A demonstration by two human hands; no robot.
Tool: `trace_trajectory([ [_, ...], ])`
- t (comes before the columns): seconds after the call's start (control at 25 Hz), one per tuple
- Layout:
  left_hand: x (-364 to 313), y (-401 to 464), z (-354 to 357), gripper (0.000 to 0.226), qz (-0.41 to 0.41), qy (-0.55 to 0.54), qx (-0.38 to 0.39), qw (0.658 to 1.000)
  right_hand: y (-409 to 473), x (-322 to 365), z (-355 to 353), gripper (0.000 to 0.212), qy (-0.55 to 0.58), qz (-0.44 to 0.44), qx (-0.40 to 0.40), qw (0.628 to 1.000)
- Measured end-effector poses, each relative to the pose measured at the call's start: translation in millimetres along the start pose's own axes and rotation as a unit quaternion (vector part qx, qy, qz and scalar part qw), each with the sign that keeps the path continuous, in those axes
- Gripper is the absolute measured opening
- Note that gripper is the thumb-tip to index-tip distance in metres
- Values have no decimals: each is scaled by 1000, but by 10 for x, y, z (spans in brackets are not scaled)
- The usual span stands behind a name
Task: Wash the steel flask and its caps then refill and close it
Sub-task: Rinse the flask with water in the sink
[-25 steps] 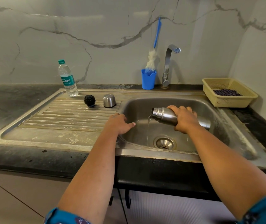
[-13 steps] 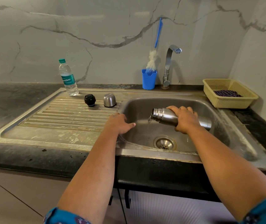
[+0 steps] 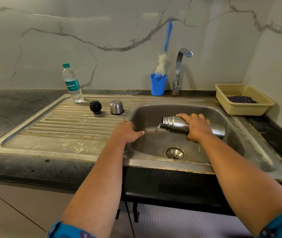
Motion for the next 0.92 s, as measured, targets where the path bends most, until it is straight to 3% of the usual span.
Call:
trace_trajectory([
  [0.92,-2,-10,-13,58,-4,-13,13,1000,5,-1,-20,94,-21,7,-8,1000],
])
Point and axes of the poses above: each hand's wrist, its own y-axis towards the middle knuckle, its own z-axis out of the palm, x = y × z, the point moved 5 cm from there along y, towards the middle knuckle
